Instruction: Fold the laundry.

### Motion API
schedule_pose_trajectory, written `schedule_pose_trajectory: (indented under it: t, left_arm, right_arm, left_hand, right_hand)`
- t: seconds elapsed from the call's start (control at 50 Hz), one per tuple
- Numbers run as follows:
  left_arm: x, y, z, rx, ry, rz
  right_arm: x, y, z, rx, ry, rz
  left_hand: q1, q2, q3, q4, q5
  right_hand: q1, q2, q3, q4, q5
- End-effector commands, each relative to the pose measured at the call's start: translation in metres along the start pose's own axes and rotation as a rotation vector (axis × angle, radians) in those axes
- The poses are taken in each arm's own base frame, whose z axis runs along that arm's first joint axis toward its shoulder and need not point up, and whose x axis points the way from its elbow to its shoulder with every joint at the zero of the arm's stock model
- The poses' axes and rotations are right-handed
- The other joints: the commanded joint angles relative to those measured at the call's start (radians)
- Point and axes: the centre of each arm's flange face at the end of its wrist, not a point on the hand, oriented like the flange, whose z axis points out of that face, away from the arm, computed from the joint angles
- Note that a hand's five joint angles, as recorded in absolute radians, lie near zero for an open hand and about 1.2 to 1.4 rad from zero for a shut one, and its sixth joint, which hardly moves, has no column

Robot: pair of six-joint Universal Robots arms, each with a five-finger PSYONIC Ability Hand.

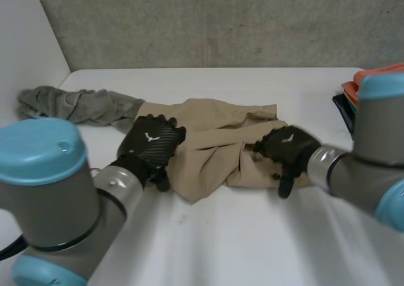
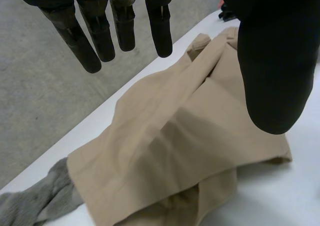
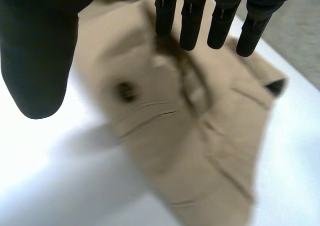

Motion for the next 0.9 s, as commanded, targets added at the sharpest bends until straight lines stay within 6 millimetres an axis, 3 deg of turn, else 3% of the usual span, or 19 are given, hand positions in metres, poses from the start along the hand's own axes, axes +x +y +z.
schedule_pose_trajectory:
  t: [0.02, 0.16, 0.2, 0.34, 0.44, 0.48, 0.5, 0.54, 0.58, 0.64, 0.72, 0.78, 0.84, 0.86, 0.9]
  left_arm:
    - [0.026, 0.003, 0.021, -0.053, -0.01, -0.009]
    - [0.04, 0.026, 0.042, -0.148, -0.048, -0.035]
    - [0.042, 0.033, 0.049, -0.167, -0.056, -0.041]
    - [0.041, 0.046, 0.068, -0.201, -0.081, -0.04]
    - [0.026, 0.046, 0.079, -0.197, -0.146, -0.058]
    - [0.019, 0.044, 0.084, -0.181, -0.168, -0.069]
    - [0.016, 0.043, 0.088, -0.165, -0.169, -0.077]
    - [0.013, 0.043, 0.092, -0.154, -0.16, -0.08]
    - [0.011, 0.04, 0.096, -0.137, -0.14, -0.086]
    - [0.003, 0.033, 0.097, -0.121, -0.147, -0.088]
    - [-0.019, -0.002, 0.087, -0.046, -0.204, -0.112]
    - [-0.047, -0.048, 0.066, 0.072, -0.254, -0.137]
    - [-0.06, -0.071, 0.05, 0.13, -0.261, -0.143]
    - [-0.068, -0.083, 0.04, 0.157, -0.257, -0.146]
    - [-0.073, -0.092, 0.031, 0.171, -0.241, -0.139]
  right_arm:
    - [0.071, -0.027, -0.003, 0.037, 0.136, 0.023]
    - [0.085, -0.009, 0.041, 0.002, 0.145, -0.093]
    - [0.077, -0.001, 0.06, 0.007, 0.124, -0.149]
    - [0.066, 0.015, 0.097, 0.072, 0.121, -0.188]
    - [0.053, 0.022, 0.112, 0.114, 0.095, -0.18]
    - [0.05, 0.022, 0.117, 0.131, 0.095, -0.172]
    - [0.051, 0.022, 0.119, 0.137, 0.099, -0.168]
    - [0.056, 0.018, 0.12, 0.161, 0.125, -0.158]
    - [0.061, 0.013, 0.118, 0.181, 0.153, -0.143]
    - [0.074, 0.002, 0.112, 0.22, 0.213, -0.123]
    - [0.095, -0.026, 0.084, 0.287, 0.296, -0.131]
    - [0.109, -0.048, 0.048, 0.313, 0.338, -0.143]
    - [0.109, -0.053, 0.027, 0.293, 0.328, -0.141]
    - [0.109, -0.06, 0.012, 0.285, 0.325, -0.152]
    - [0.109, -0.063, 0.0, 0.274, 0.325, -0.163]
  left_hand:
    - [-0.123, -0.005, -0.002, -0.002, 0.008]
    - [-0.132, -0.013, -0.011, -0.011, -0.001]
    - [-0.141, -0.022, -0.02, -0.02, -0.01]
    - [-0.103, 0.016, 0.018, 0.018, 0.028]
    - [0.143, 0.262, 0.264, 0.265, 0.274]
    - [0.328, 0.447, 0.449, 0.449, 0.459]
    - [0.544, 0.663, 0.665, 0.665, 0.675]
    - [0.8, 0.919, 0.921, 0.921, 0.931]
    - [0.962, 1.081, 1.083, 1.083, 1.093]
    - [0.963, 1.081, 1.084, 1.084, 1.093]
    - [0.963, 1.081, 1.084, 1.084, 1.093]
    - [0.963, 1.081, 1.084, 1.084, 1.093]
    - [0.963, 1.081, 1.084, 1.084, 1.093]
    - [0.963, 1.081, 1.084, 1.084, 1.093]
    - [0.963, 1.081, 1.084, 1.084, 1.093]
  right_hand:
    - [-0.074, -0.098, -0.057, -0.054, -0.035]
    - [-0.074, -0.098, -0.057, -0.054, -0.035]
    - [-0.071, -0.095, -0.054, -0.051, -0.032]
    - [-0.056, -0.08, -0.039, -0.037, -0.017]
    - [-0.003, -0.028, 0.013, 0.016, 0.036]
    - [0.157, 0.133, 0.174, 0.177, 0.196]
    - [0.289, 0.265, 0.306, 0.308, 0.328]
    - [1.01, 0.985, 1.026, 1.029, 1.048]
    - [1.072, 1.047, 1.088, 1.091, 1.111]
    - [1.072, 1.047, 1.088, 1.091, 1.111]
    - [1.072, 1.047, 1.088, 1.091, 1.111]
    - [1.072, 1.047, 1.088, 1.091, 1.111]
    - [1.072, 1.047, 1.088, 1.091, 1.111]
    - [1.072, 1.047, 1.088, 1.091, 1.111]
    - [1.072, 1.047, 1.088, 1.091, 1.111]
